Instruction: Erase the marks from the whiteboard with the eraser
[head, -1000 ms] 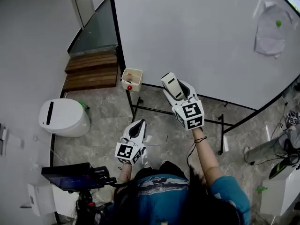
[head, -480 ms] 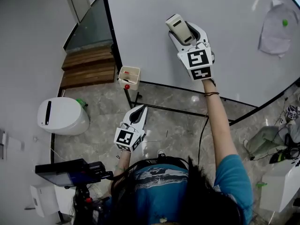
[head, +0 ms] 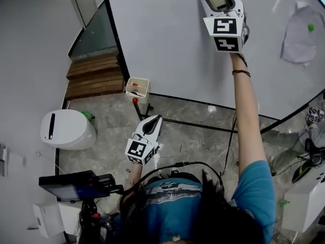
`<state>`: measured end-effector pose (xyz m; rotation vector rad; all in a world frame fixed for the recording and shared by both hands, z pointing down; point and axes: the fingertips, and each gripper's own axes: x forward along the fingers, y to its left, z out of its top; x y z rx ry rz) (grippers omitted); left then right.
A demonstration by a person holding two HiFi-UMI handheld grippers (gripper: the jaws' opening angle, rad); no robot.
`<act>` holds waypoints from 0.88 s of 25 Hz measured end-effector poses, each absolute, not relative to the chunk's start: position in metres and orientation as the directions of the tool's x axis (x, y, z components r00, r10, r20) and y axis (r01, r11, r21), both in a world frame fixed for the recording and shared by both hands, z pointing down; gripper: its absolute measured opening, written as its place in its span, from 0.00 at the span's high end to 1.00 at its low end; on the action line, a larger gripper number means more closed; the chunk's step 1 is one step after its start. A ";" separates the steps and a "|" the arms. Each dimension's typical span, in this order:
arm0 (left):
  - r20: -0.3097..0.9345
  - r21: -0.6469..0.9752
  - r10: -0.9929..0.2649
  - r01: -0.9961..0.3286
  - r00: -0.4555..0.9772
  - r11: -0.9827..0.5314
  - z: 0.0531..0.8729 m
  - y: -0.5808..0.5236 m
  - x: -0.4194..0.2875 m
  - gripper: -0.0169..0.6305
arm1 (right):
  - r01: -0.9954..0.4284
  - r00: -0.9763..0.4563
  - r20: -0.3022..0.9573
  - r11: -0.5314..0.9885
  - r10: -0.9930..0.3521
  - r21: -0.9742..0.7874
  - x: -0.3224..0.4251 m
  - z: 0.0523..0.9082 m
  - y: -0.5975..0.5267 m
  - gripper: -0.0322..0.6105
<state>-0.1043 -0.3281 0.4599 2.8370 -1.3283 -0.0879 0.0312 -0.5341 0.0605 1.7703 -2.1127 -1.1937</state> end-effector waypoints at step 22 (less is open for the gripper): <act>-0.032 0.065 -0.781 -0.778 0.624 -0.624 0.465 -0.329 -0.107 0.97 | -0.306 -0.395 -0.074 0.055 -0.916 0.950 -0.091 0.287 -0.553 0.54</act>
